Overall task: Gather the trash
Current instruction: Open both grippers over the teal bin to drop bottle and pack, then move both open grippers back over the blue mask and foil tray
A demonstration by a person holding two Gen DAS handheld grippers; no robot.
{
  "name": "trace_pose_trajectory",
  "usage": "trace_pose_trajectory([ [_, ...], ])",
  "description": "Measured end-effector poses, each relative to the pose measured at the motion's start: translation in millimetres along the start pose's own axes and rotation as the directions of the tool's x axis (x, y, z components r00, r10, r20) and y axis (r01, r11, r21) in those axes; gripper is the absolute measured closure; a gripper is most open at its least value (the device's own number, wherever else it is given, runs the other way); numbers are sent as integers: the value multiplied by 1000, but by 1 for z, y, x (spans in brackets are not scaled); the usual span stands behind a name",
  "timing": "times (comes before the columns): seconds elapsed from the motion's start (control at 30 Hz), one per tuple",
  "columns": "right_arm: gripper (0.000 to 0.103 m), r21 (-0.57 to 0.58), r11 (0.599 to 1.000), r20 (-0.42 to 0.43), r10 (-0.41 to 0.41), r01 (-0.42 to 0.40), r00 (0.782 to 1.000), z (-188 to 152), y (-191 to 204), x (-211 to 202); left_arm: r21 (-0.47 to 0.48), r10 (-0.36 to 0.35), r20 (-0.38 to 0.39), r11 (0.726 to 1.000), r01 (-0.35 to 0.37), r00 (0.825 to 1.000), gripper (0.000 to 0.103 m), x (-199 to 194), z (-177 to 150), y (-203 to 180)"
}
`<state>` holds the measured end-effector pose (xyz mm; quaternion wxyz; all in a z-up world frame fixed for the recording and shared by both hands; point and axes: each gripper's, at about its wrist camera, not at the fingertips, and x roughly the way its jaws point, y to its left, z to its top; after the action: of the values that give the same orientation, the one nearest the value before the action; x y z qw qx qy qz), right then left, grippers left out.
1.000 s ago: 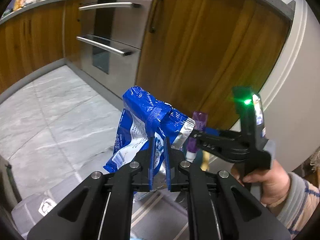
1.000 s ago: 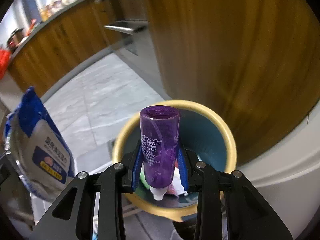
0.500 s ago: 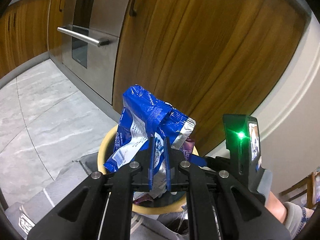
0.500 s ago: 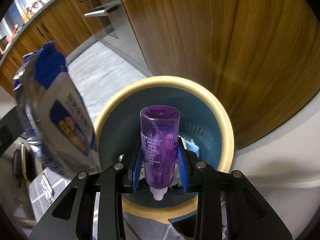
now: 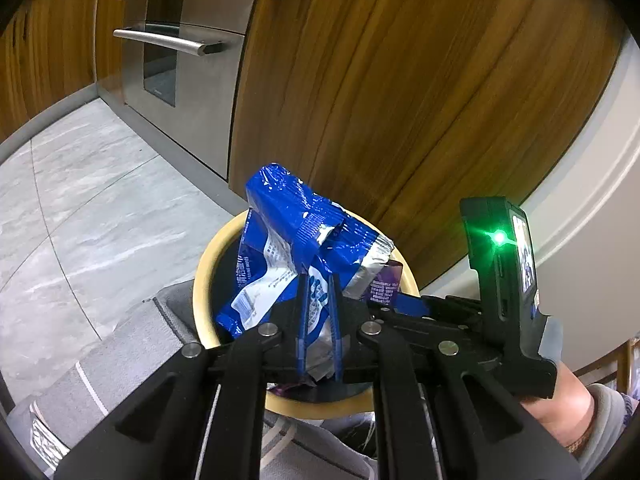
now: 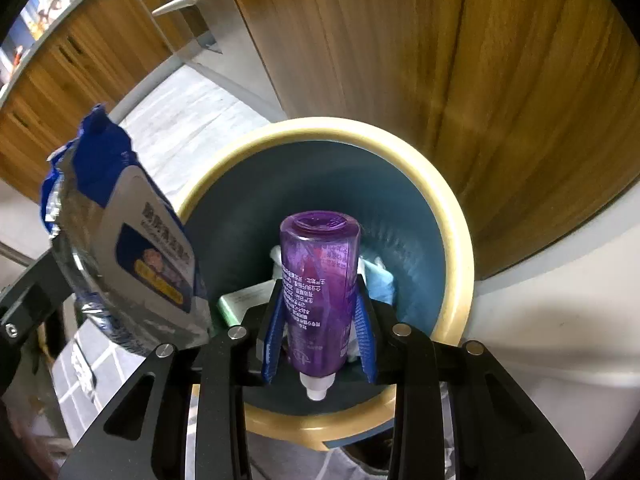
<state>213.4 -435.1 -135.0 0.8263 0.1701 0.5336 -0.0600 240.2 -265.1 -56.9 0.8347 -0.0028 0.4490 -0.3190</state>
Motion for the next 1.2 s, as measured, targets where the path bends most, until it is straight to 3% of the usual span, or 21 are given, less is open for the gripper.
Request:
trace_pose_trajectory([
  [0.2,65,5,1000,-6,6,-6,1000,9,5,4,-45,24,-17,999,-24,1000,90,-4,-3,12],
  [0.3,60,8,1000,13,8,-8,1000,10,4,1,-46,35,-18,998,-36,999,79,-11,-6,13],
  [0.57,48,-7,1000,50,15,-14,999,10,9,-12,-24,75,1,997,-75,997,65,-46,-19,14],
  [0.73,35,-43,999,68,19,-16,997,2,22,-28,-28,131,4,991,-131,991,51,-71,-33,24],
  [0.83,23,-67,998,91,17,-11,996,-3,35,-39,-38,166,7,985,-166,986,45,-90,-45,32],
  [0.9,23,-72,997,102,20,-12,995,-11,39,-48,-40,205,16,978,-204,979,35,-106,-53,38],
  [1.0,10,-105,994,131,18,-4,991,-23,55,-63,-44,246,29,969,-244,969,28,-127,-67,48],
  [1.2,7,-203,979,180,46,-8,983,-54,88,-90,-114,320,44,943,-314,946,19,-172,-101,82],
])
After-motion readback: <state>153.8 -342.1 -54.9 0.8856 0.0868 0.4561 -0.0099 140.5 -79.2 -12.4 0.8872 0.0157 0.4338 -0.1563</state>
